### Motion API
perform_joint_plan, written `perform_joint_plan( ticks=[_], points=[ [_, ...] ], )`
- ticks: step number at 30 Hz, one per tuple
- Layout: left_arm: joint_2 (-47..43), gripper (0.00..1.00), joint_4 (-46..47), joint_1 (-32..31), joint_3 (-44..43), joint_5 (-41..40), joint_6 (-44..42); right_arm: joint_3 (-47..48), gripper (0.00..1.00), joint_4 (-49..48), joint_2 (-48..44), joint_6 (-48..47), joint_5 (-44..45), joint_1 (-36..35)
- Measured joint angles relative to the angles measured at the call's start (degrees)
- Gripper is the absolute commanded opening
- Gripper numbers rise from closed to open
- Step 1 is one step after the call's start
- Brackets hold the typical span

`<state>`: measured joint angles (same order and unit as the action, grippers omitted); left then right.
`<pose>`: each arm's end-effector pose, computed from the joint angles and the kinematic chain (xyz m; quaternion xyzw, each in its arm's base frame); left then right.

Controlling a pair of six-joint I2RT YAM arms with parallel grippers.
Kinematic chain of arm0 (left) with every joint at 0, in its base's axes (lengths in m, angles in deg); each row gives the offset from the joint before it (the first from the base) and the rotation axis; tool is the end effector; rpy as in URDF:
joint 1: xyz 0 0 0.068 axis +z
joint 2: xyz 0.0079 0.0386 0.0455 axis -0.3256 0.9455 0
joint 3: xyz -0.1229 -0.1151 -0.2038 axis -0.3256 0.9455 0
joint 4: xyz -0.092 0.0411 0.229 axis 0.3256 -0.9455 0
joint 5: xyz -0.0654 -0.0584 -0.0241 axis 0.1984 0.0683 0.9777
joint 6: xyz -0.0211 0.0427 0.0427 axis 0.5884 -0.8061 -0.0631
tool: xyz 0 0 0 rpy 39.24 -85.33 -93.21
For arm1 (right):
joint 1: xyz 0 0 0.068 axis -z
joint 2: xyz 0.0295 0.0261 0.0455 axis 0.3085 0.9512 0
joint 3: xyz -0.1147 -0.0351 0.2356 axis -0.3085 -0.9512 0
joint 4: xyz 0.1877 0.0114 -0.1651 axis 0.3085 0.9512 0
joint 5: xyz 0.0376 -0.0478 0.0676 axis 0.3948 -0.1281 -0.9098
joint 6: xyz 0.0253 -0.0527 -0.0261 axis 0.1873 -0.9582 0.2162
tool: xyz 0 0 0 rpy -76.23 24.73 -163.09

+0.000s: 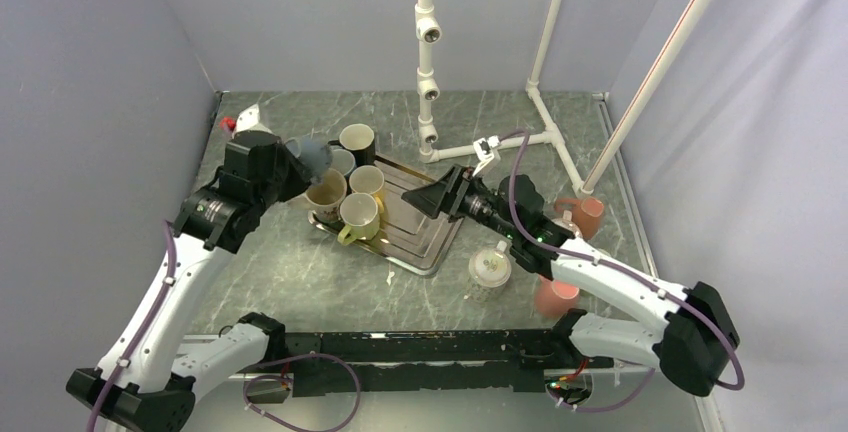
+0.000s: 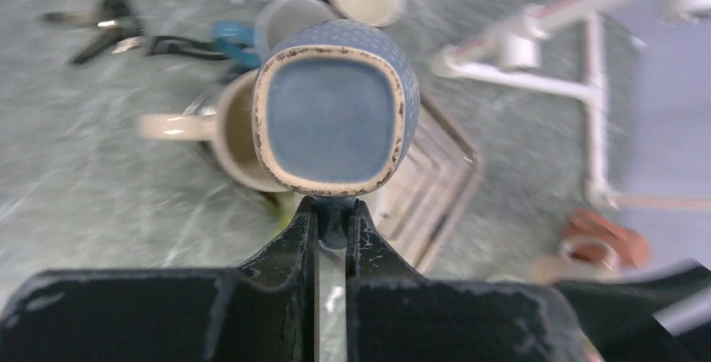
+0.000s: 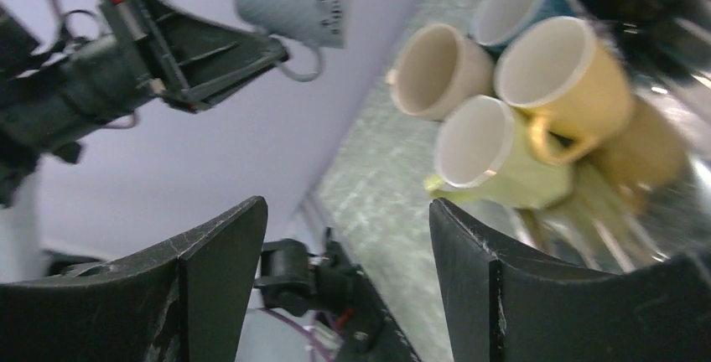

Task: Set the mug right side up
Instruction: Turn over the cup at the corner of the board.

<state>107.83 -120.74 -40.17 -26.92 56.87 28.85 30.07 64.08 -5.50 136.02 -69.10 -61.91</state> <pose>0.1809 -0.0557 0.3635 -0.2312 0.8451 -0.1478 0.4589 0.1813 0.1873 0.2976 -0.0231 0.7305 0.5425 0.4141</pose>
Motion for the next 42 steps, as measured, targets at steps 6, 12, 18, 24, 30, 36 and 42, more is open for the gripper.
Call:
perform_joint_plan(
  ticks=[6,12,18,24,30,36,42],
  points=[
    [3.15,0.03,10.51,0.00,-2.01,19.08,-1.46,-0.85,0.81,-17.49,5.27,7.15,-3.58,-1.79],
    [6.08,0.03,20.63,-0.02,-1.73,33.81,3.15,-0.85,0.81,-28.26,7.61,10.03,-2.95,-4.72],
    [6.10,0.03,26.99,-0.02,-1.05,42.47,8.20,-0.85,0.80,-35.10,8.31,11.89,-0.92,-4.81],
    [5.75,0.03,31.98,-0.02,-0.59,47.80,12.13,1.11,0.75,-38.82,11.23,13.79,-0.96,-4.81],
    [3.37,0.03,33.38,-0.02,1.09,49.35,13.31,4.83,0.67,-38.80,12.74,14.99,-0.90,-4.81],
    [-0.81,0.03,36.39,0.07,2.89,49.44,13.70,6.97,0.49,-39.60,13.49,16.09,-0.81,-4.90],
    [-2.89,0.03,39.06,0.11,4.66,49.31,14.45,8.83,0.30,-40.30,15.82,16.79,-2.21,-4.96]
  ],
)
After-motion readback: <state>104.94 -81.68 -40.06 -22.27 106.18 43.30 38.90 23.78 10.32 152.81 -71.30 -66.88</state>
